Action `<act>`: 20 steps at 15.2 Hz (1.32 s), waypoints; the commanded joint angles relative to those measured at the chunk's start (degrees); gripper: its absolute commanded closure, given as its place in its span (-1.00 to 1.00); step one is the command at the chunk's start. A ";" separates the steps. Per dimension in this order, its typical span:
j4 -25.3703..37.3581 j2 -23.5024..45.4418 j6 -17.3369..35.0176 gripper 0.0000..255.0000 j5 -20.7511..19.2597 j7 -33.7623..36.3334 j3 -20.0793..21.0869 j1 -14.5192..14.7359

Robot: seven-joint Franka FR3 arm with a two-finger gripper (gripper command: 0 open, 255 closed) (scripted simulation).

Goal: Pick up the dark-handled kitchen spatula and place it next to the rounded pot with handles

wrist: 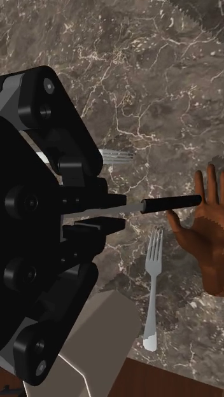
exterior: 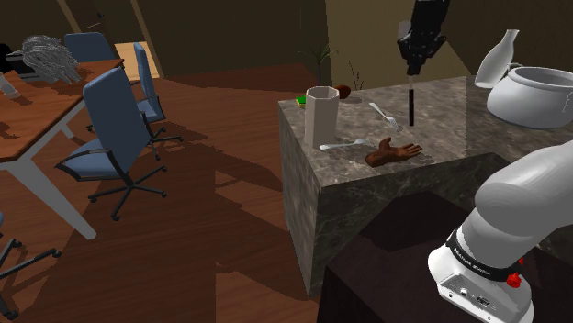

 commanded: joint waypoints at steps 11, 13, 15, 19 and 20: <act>-6.09 -11.70 -4.25 1.00 -8.52 -12.94 -9.49 -6.47; -6.36 -13.03 -4.88 1.00 -10.22 -15.42 -11.38 -7.60; -6.39 -14.11 -5.46 1.00 -11.95 -17.98 -13.35 -8.68; -5.70 -15.57 -6.41 1.00 -15.44 -23.23 -17.55 -10.60; -5.37 -15.77 -6.60 1.00 -16.29 -24.59 -18.64 -11.04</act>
